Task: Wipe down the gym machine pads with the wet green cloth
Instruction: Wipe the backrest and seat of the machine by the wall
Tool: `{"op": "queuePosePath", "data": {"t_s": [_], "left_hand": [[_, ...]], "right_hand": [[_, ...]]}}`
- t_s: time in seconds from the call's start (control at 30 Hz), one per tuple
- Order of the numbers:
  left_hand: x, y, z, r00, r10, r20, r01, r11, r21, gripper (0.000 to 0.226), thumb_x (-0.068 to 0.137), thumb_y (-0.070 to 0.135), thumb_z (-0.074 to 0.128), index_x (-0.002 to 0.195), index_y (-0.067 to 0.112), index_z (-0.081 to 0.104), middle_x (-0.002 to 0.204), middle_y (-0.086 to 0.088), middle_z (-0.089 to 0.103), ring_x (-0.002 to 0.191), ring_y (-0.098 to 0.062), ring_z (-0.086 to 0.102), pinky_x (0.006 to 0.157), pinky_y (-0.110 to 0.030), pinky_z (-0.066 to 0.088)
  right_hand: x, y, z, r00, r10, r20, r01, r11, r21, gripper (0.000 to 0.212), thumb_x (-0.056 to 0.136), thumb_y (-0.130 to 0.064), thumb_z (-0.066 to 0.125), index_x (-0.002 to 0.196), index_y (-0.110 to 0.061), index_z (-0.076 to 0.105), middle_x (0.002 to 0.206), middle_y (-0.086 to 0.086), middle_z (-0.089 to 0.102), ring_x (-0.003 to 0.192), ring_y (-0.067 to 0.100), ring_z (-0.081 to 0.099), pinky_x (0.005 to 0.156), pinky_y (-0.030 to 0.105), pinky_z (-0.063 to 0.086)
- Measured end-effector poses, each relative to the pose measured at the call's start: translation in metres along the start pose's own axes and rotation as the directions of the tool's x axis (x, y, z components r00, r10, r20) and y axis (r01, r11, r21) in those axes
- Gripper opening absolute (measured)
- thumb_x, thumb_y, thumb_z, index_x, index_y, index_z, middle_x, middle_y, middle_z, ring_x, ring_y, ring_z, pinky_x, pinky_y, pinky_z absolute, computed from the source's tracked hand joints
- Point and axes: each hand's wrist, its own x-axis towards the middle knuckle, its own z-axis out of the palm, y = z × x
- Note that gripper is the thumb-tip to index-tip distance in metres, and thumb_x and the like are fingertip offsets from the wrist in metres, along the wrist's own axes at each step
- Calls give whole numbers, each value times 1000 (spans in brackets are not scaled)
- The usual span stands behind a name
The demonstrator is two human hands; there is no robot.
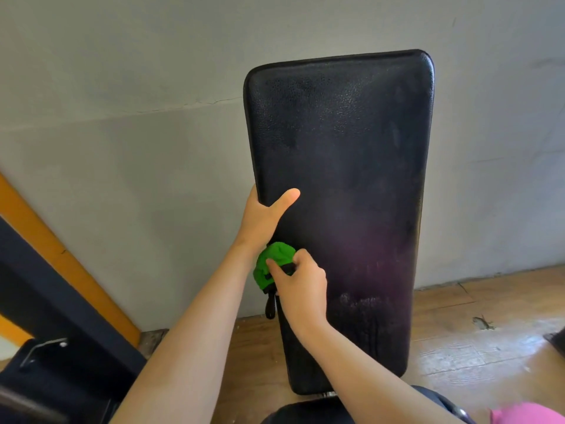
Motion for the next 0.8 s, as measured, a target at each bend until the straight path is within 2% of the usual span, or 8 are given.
{"op": "queuePosePath", "data": {"t_s": [0.1, 0.23, 0.33, 0.43, 0.5, 0.67, 0.73, 0.8], "left_hand": [[0, 2, -1, 1000, -1, 11, 1, 1000, 16, 51, 85, 32, 69, 131, 28, 48, 115, 17, 58, 101, 3, 58, 73, -9, 50], [-2, 3, 1, 1000, -9, -14, 10, 1000, 16, 46, 86, 30, 69, 127, 30, 48, 112, 19, 58, 96, 6, 57, 67, -6, 48], [-2, 1, 3, 999, -14, -53, 14, 1000, -3, 45, 85, 28, 69, 126, 28, 51, 115, 15, 60, 100, 1, 59, 71, -10, 50], [-5, -1, 8, 994, -8, -107, 3, 998, -55, 46, 84, 25, 71, 128, 20, 55, 117, 8, 65, 103, -5, 64, 76, -14, 53], [-10, -4, 14, 986, -6, -168, -11, 995, -99, 46, 84, 24, 71, 127, 18, 57, 115, 7, 67, 101, -7, 66, 77, -18, 54], [-11, -10, 19, 979, 21, -203, -36, 997, -74, 46, 86, 29, 69, 129, 21, 56, 119, 7, 66, 106, -8, 64, 86, -26, 55], [-11, -12, 21, 968, 44, -247, -53, 998, -30, 45, 87, 31, 67, 130, 19, 55, 121, 7, 64, 107, -6, 63, 86, -19, 53], [-12, -14, 24, 948, 84, -307, -79, 996, 29, 42, 89, 32, 64, 128, 19, 55, 120, 8, 63, 106, -3, 60, 83, -10, 50]], "right_hand": [[-11, 26, 7, 998, 30, 46, -22, 986, -168, 21, 88, -33, 70, 90, -15, 59, 82, -5, 67, 72, 7, 65, 66, 34, 59], [-31, 57, -6, 991, 119, 53, -103, 965, -241, 21, 88, -36, 69, 89, -19, 57, 79, -8, 66, 69, 5, 64, 64, 29, 57], [-30, 59, -31, 992, 124, -1, -122, 978, -169, 25, 87, -34, 71, 80, -17, 54, 71, -4, 64, 62, 9, 62, 57, 27, 54], [-5, 36, -49, 992, 33, -121, -35, 999, -14, 34, 85, -32, 73, 72, -13, 48, 67, 2, 63, 62, 22, 65, 55, 33, 53], [11, 13, -53, 990, -21, -142, 25, 999, 28, 35, 85, -33, 73, 72, -14, 47, 70, 2, 63, 65, 21, 65, 57, 36, 54], [6, 20, -45, 999, -34, -2, 34, 998, -57, 29, 86, -33, 71, 76, -20, 48, 72, -7, 63, 63, 6, 63, 56, 22, 52], [-8, 51, -46, 999, 14, 33, -10, 992, -130, 23, 87, -34, 71, 82, -20, 53, 77, -8, 65, 67, 3, 63, 59, 20, 53], [-22, 80, -51, 993, 106, 49, -94, 976, -198, 23, 86, -36, 71, 86, -19, 55, 79, -7, 66, 70, 4, 64, 65, 25, 56]]}}
